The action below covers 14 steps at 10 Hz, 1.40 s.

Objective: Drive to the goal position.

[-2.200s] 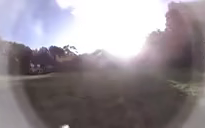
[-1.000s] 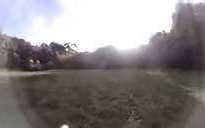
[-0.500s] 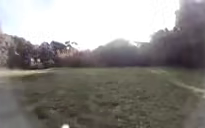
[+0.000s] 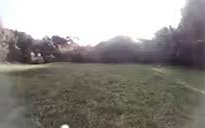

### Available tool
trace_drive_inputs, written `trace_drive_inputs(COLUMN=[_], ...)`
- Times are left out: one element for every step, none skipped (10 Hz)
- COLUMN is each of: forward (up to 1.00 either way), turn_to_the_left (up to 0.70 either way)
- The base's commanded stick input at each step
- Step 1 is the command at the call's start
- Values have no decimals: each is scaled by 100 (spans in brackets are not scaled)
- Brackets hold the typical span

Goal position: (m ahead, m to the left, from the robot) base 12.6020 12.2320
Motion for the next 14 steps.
trace_drive_inputs(forward=[70,70,70,70,70,70,70,70,70,70,70,70,70,70], turn_to_the_left=[13,14,14,14,14,14,14,14,14,14,14,14,11,9])
